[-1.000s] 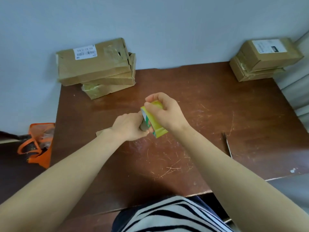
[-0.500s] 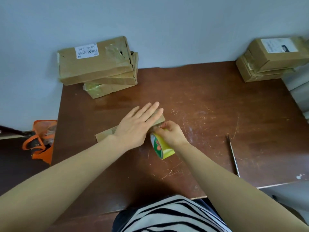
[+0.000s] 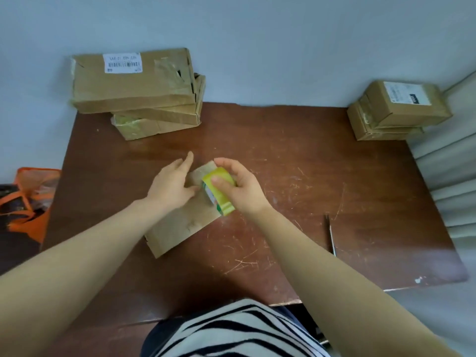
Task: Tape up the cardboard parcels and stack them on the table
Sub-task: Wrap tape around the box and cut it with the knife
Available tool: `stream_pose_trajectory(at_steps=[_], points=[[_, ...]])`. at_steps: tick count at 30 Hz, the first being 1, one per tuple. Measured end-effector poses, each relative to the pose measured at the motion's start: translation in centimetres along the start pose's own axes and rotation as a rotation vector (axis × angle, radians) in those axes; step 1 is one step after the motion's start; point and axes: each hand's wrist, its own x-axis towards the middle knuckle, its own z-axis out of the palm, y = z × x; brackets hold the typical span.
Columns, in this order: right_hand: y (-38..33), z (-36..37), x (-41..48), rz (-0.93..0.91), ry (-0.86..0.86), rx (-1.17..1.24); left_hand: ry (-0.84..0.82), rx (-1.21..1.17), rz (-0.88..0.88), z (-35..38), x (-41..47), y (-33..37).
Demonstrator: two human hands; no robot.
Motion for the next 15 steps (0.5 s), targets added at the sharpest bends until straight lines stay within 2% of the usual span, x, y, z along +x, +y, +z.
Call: stream_pose_trajectory(at_steps=[1, 4, 5, 9, 12, 15], points=[[-0.3, 0.4, 1.0, -0.011, 0.024, -0.019, 0.009, 0.081, -0.015, 1.0, -0.4, 0.2], [-0.9, 1.0, 3.4, 0.022, 0.006, -0.079, -0.163, 0.293, -0.064, 4.2, -1.9, 0.4], [-0.8, 1.1, 3.7, 0.042, -0.012, -0.088, -0.17, 0.345, -0.074, 4.9, -2.1, 0.2], [0.5, 0.4, 2.3, -0.003, -0.066, -0.065, 0.011, 0.408, -0.103, 5.9, -1.7, -0.2], [2.4, -0.3, -0.5, -0.056, 0.059, -0.08, 0.044, 0.378, -0.111, 6.3, -1.7, -0.1], [5.0, -0.5, -3.7, 0.112, 0.124, -0.224, 0.028, 0.333, -0.123, 6.2, -1.5, -0.1]])
